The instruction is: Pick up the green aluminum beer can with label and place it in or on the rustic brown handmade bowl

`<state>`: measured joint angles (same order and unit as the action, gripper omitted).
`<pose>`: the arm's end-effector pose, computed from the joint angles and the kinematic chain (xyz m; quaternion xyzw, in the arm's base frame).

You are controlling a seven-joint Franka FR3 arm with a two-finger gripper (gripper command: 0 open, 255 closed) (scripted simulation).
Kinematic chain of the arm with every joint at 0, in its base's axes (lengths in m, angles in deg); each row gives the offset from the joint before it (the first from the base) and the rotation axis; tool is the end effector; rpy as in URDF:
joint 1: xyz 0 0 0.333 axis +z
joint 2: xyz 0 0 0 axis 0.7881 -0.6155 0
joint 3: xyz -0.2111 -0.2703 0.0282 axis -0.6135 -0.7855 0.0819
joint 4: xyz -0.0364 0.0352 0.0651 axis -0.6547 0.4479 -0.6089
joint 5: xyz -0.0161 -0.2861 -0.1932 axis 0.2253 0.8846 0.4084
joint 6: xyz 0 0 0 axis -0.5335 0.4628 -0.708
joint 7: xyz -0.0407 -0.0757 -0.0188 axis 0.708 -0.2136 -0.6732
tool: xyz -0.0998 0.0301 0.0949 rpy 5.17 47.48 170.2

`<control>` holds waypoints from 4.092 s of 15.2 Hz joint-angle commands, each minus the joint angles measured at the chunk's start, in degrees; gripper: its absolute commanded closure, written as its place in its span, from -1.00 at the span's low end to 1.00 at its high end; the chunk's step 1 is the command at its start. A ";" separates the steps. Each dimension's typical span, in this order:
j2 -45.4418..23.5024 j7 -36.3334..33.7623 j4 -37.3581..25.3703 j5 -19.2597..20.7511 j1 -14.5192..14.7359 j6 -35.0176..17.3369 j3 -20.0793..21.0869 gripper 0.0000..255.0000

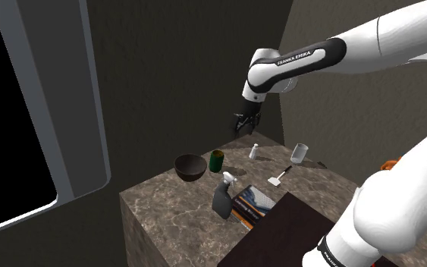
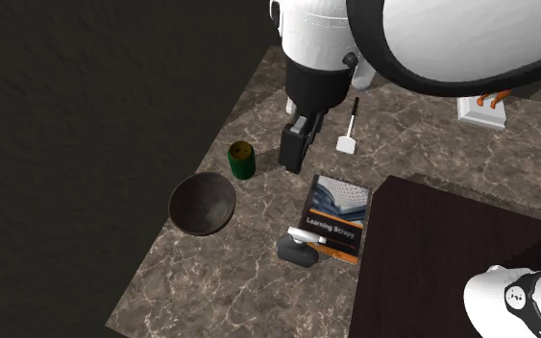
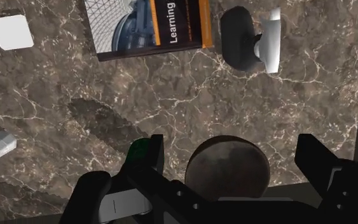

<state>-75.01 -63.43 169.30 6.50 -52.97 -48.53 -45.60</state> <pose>0.4279 -0.0653 0.4344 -0.9985 0.0438 0.0083 0.0323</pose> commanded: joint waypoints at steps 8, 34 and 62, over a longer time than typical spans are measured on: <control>-19.46 4.29 -9.50 -2.39 -1.18 -10.03 -1.39 -1.00; -64.39 8.83 -49.92 -6.27 -7.76 -15.07 0.10 -1.00; -57.95 8.57 -47.69 -5.64 -7.21 -10.85 -0.62 1.00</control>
<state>-133.47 -54.83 121.52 0.80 -60.22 -59.76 -46.17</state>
